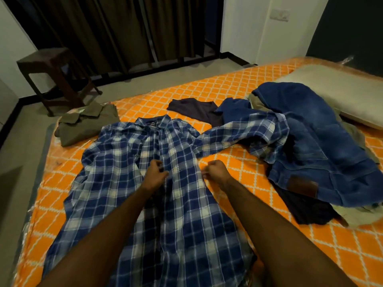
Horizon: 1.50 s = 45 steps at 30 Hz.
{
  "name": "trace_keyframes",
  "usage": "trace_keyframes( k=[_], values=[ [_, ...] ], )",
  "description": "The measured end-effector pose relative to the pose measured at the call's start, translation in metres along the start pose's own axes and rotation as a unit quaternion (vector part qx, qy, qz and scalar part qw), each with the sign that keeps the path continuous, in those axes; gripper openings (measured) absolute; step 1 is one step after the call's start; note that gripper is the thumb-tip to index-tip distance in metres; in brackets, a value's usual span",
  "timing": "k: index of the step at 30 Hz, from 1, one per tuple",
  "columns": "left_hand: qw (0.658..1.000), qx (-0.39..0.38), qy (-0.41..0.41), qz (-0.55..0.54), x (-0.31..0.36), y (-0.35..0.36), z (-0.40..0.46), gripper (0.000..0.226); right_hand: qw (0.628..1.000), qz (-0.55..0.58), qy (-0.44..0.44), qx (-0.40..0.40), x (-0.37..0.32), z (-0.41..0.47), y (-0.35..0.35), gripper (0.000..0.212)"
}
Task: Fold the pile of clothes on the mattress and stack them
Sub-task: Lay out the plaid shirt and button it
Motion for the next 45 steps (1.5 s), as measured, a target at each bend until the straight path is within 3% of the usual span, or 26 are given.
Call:
trace_keyframes(
  k=[1,5,8,10,12,15,17,20,23,26,30,33,36,39,45],
  values=[
    [1.0,0.002,-0.004,-0.008,0.001,0.0,0.012,0.049,0.999,0.035,0.012,0.017,-0.005,0.013,0.005,0.013],
    [0.999,0.002,-0.044,-0.03,-0.007,0.001,0.05,0.046,0.993,0.095,0.057,0.034,-0.028,0.05,0.022,0.038],
    [0.995,0.008,-0.089,-0.045,-0.019,0.002,0.063,0.032,0.992,0.099,0.058,0.055,-0.035,0.07,0.021,0.021],
    [0.992,0.001,-0.111,-0.055,-0.025,-0.002,0.071,0.024,0.982,0.143,0.034,0.121,-0.036,0.083,0.006,0.011],
    [0.992,-0.022,-0.111,-0.06,-0.027,-0.006,0.075,0.015,0.959,0.172,0.01,0.224,-0.032,0.09,-0.021,0.02],
    [0.995,-0.031,-0.092,-0.038,-0.025,-0.005,0.071,0.017,0.933,0.161,-0.006,0.322,-0.02,0.089,-0.057,0.026],
    [0.997,-0.016,-0.068,0.011,-0.021,0.0,0.066,0.012,0.925,0.096,-0.055,0.363,-0.022,0.073,-0.068,0.032],
    [0.997,0.003,-0.049,0.061,-0.014,0.003,0.064,0.011,0.933,-0.086,-0.148,0.318,-0.033,0.057,-0.063,0.021],
    [0.995,-0.006,-0.042,0.087,-0.004,-0.002,0.07,0.026,0.937,-0.204,-0.215,0.182,-0.044,0.062,-0.043,0.01],
    [0.988,-0.023,-0.029,0.153,-0.002,-0.007,0.08,0.024,0.93,-0.261,-0.253,0.059,-0.059,0.082,-0.023,0.032],
    [0.984,-0.056,-0.026,0.164,-0.009,-0.008,0.087,0.029,0.885,-0.418,-0.195,-0.062,-0.075,0.118,-0.003,0.056],
    [0.99,-0.068,-0.027,0.123,-0.009,-0.014,0.089,0.032,0.84,-0.515,-0.153,-0.071,-0.08,0.142,0.005,0.05],
    [0.99,-0.076,-0.029,0.114,-0.015,-0.016,0.096,0.032,0.901,-0.397,-0.156,-0.078,-0.087,0.159,0.011,0.06],
    [0.991,-0.074,-0.027,0.106,-0.022,-0.014,0.098,0.038,0.924,-0.342,-0.158,-0.061,-0.089,0.18,0.006,0.067],
    [0.993,-0.077,-0.011,0.091,-0.032,-0.011,0.101,0.032,0.881,-0.461,-0.101,0.036,-0.084,0.216,0.004,0.061]
  ],
)
Point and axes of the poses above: each hand's wrist, its own z-axis towards the middle knuckle, its own y-axis out of the palm, x = y × z, the point moved 1 cm from there along z, towards the middle knuckle, and after that the axes turned 5 degrees about z, right-handed, at the moved point
